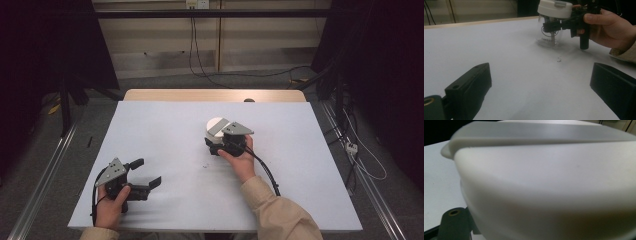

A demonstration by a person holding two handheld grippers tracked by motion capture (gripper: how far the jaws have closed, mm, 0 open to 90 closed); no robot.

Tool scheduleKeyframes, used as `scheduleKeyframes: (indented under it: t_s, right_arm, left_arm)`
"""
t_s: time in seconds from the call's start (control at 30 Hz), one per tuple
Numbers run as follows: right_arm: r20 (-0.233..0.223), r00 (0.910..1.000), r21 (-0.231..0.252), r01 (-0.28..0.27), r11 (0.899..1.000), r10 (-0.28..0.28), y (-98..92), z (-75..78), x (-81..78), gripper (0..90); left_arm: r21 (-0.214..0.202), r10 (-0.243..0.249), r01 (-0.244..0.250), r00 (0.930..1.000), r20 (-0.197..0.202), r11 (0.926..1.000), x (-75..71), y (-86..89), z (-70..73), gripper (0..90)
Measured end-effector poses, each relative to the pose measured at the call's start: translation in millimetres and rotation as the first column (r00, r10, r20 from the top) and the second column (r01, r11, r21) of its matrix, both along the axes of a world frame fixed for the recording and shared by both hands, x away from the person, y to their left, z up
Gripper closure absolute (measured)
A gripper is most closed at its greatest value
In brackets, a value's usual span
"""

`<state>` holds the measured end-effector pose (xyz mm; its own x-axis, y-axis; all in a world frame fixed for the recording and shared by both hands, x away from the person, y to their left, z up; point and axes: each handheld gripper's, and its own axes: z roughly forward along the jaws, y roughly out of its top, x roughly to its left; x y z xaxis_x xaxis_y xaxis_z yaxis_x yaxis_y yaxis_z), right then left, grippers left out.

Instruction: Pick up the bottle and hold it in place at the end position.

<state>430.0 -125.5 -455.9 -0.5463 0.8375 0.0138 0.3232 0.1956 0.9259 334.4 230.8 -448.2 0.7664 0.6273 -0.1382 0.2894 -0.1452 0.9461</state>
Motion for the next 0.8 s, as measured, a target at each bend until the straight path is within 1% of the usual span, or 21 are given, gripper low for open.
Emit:
scheduleKeyframes:
  t_s: [0.1, 0.2, 0.23, 0.27, 0.37, 0.43, 0.53, 0.8]
  right_arm:
    - [-0.002, 1.0, 0.003, -0.005, 1.0, 0.005, 0.9, -0.1, 0.0, 18.1]
    - [0.006, 0.9999, -0.008, -0.01, 1.0, 0.01, 1.9, -0.5, -0.4, 18.0]
    - [0.008, 0.9999, -0.013, -0.013, 1.0, 0.013, 2.1, -0.5, -0.6, 18.0]
    - [0.009, 0.9999, -0.015, -0.013, 1.0, 0.013, 2.2, -0.5, -0.8, 17.9]
    - [0.005, 0.9999, -0.004, -0.014, 1.0, 0.014, 1.9, -0.2, -1.1, 17.1]
    - [0.007, 0.9999, -0.01, -0.014, 1.0, 0.014, 1.7, 0.4, -1.7, 16.7]
    - [0.003, 0.9998, -0.018, -0.019, 1.0, 0.019, 0.5, 1.3, -2.6, 15.7]
    - [-0.03, 0.999, -0.033, -0.034, 0.999, 0.033, -5.7, -0.2, -6.6, 14.5]
  left_arm:
    - [0.003, 0.0, 0.0, 1.0, -0.002, 1.0, 0.1, -0.4, -0.4, 3.4]
    - [0.002, 0.0, 0.0, 1.0, -0.003, 1.0, 0.3, -0.2, -0.5, 3.3]
    - [-0.01, 0.003, -0.003, 1.0, -0.007, 0.9999, 0.1, -0.8, -0.8, 3.4]
    - [-0.003, 0.0, 0.0, 1.0, -0.006, 1.0, 0.5, -0.3, -0.9, 3.4]
    - [-0.002, -0.002, 0.002, 1.0, -0.008, 1.0, 0.6, -0.8, -1.3, 3.4]
    - [0.002, -0.003, 0.003, 1.0, -0.009, 1.0, 0.7, -1.2, -1.5, 3.4]
    - [0.001, -0.004, 0.004, 0.9999, -0.01, 1.0, 0.7, -1.8, -1.7, 3.3]
    - [-0.007, -0.006, 0.006, 0.9998, -0.018, 1.0, 1.8, -6.0, -2.0, 3.3]
